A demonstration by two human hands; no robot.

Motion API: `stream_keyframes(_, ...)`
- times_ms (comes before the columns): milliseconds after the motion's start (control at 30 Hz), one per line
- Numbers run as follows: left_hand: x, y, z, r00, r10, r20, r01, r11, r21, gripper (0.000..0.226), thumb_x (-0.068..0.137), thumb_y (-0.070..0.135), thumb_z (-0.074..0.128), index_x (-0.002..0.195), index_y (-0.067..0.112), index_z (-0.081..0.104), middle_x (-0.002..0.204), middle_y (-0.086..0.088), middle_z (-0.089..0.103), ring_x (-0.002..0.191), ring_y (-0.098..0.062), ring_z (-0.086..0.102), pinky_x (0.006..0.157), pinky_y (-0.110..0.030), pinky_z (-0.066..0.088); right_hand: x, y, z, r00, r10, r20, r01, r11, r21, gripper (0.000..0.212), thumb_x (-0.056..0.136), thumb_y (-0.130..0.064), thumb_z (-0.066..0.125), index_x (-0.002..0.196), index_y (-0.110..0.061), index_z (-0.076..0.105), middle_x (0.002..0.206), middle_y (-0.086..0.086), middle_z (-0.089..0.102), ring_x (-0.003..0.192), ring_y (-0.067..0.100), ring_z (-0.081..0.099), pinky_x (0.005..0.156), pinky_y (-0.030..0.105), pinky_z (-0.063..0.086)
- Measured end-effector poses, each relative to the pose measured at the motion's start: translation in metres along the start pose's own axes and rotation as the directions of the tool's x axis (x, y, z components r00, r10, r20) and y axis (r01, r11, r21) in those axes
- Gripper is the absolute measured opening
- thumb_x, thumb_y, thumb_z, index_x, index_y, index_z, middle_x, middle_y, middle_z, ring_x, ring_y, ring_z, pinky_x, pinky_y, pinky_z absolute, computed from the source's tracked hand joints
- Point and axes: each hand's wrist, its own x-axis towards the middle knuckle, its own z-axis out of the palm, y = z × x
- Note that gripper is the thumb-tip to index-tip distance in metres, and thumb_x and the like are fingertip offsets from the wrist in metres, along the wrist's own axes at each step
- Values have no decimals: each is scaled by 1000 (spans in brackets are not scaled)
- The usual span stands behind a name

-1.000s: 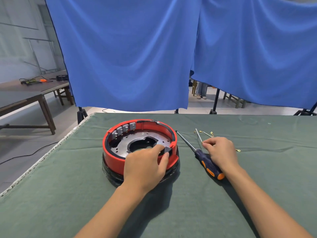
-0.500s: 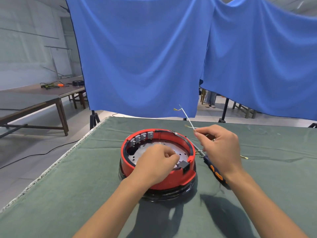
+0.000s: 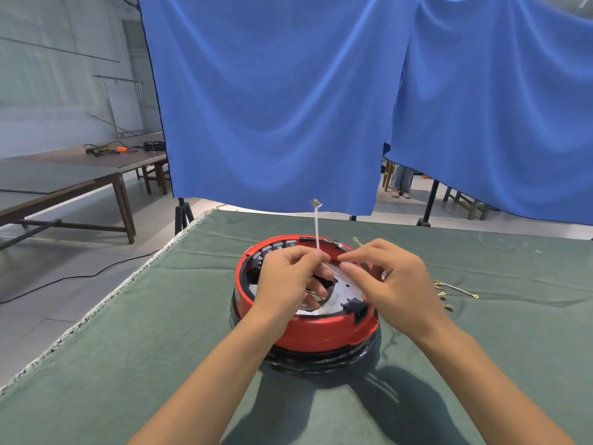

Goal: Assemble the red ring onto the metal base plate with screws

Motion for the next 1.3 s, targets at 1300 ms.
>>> stream_keyframes(1300,7,-5,-16,990,117,-79,-99,975,199,21,92,-2,54,89,15,67,67,-5,68,45,-12,58,41,-25,49,6,24,-14,913,407,15,-359,786,503,19,83,-3,69,92,-19,67,74,1,75,69,12,69,59,21,54)
